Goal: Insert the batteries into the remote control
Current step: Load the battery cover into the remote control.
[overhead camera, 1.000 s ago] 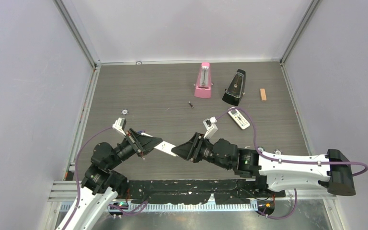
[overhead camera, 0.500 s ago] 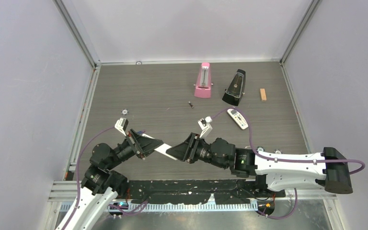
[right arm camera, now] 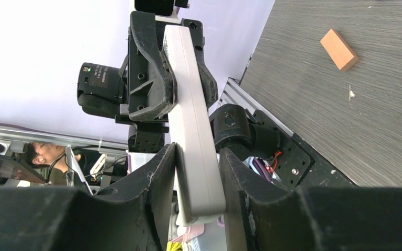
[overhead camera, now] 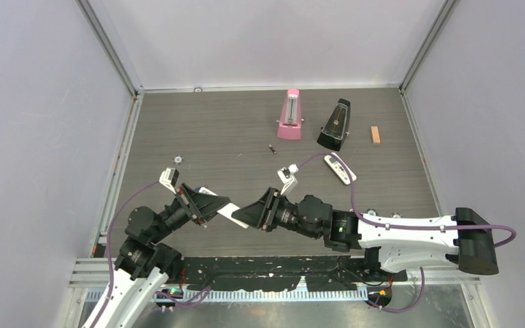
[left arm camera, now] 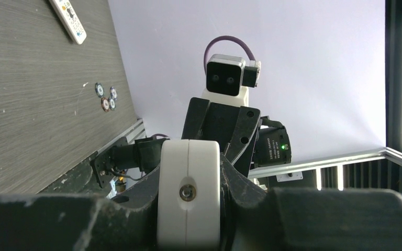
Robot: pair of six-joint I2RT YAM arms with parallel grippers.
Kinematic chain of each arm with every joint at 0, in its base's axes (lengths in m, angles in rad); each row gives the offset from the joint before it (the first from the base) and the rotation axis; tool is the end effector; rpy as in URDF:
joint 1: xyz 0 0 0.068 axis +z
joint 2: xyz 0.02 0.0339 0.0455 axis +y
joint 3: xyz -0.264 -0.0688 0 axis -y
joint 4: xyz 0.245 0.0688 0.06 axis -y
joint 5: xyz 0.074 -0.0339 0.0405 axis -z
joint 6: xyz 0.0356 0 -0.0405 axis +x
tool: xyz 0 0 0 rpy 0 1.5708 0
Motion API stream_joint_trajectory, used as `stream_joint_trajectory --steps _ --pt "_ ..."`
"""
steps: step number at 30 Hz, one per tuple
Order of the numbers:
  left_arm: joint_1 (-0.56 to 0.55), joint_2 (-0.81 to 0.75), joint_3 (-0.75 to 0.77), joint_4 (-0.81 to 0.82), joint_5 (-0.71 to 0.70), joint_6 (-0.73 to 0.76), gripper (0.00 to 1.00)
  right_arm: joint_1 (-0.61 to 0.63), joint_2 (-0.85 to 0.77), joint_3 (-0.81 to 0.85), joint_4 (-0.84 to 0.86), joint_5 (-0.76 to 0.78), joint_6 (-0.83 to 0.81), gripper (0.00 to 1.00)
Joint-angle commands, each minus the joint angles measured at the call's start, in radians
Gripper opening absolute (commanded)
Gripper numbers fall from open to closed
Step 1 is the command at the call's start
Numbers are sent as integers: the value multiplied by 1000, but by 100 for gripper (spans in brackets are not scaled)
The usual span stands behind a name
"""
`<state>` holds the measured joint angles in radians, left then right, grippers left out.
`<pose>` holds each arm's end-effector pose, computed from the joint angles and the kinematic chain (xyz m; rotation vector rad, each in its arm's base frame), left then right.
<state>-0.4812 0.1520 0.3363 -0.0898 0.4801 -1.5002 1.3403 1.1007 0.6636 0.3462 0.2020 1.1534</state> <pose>0.0757 -0.0581 0.2673 -0.4477 1.7780 -1.8654 0.0655 0.2478 0.2896 -0.0023 1.9743 1.6381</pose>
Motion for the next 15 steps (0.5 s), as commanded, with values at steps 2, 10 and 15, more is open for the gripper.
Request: stream_joint_trajectory --steps 2,10,15 --pt "-15 -20 23 136 85 -30 0 5 62 35 10 5 -13 26" --pt "-16 -43 21 110 81 6 0 6 69 41 -8 47 16 26" --pt "-16 -47 63 -6 44 99 0 5 51 40 -18 49 0 40"
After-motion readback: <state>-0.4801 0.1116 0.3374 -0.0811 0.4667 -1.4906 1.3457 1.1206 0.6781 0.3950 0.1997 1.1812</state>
